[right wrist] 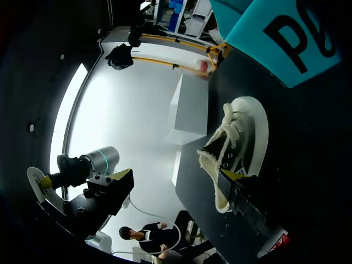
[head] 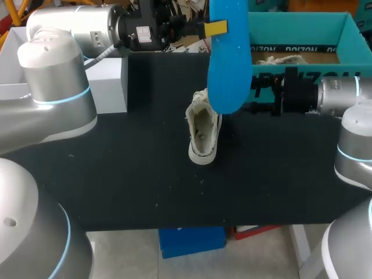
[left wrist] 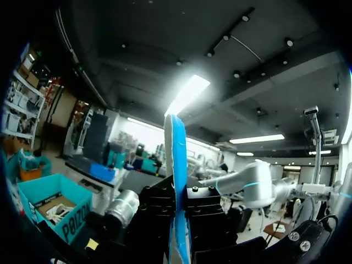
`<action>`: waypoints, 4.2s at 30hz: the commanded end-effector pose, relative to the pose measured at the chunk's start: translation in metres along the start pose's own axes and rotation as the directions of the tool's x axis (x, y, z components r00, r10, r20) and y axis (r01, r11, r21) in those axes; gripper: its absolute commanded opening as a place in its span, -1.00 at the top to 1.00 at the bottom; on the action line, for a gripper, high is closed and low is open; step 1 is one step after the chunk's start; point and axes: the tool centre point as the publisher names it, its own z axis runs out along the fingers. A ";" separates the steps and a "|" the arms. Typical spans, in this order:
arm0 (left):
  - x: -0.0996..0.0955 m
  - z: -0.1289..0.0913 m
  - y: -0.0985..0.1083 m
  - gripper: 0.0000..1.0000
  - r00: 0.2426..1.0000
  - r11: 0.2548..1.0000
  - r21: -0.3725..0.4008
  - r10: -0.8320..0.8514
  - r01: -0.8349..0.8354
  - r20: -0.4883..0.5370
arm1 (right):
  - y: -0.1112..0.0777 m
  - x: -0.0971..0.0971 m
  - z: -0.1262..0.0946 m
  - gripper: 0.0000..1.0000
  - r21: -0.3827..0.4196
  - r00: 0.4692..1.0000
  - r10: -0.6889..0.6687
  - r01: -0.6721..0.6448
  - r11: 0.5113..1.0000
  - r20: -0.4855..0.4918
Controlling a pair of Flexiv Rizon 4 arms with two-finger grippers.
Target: Take the shoe out of the shoebox, open the shoe tongue, remove and reinsert the insole, then place the shoe into the shoebox
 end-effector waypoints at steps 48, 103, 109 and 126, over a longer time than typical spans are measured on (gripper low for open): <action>0.072 -0.016 0.121 1.00 0.297 0.251 -0.469 0.955 -0.847 -0.025 | 0.000 0.001 0.001 -1.00 -0.002 1.000 0.000 0.000 1.000 0.004; 0.057 -0.057 0.252 1.00 -0.074 -0.174 -0.431 0.968 -0.886 -0.239 | 0.000 0.001 0.001 -1.00 -0.002 1.000 0.000 0.000 1.000 0.004; 0.057 -0.057 0.252 1.00 -0.074 -0.174 -0.431 0.968 -0.886 -0.239 | 0.000 0.001 0.001 -1.00 -0.002 1.000 0.000 0.000 1.000 0.004; 0.035 -0.045 0.302 1.00 -0.328 -0.419 -0.377 0.901 -0.826 -0.282 | 0.000 0.001 0.001 -1.00 -0.002 1.000 0.000 0.000 1.000 0.004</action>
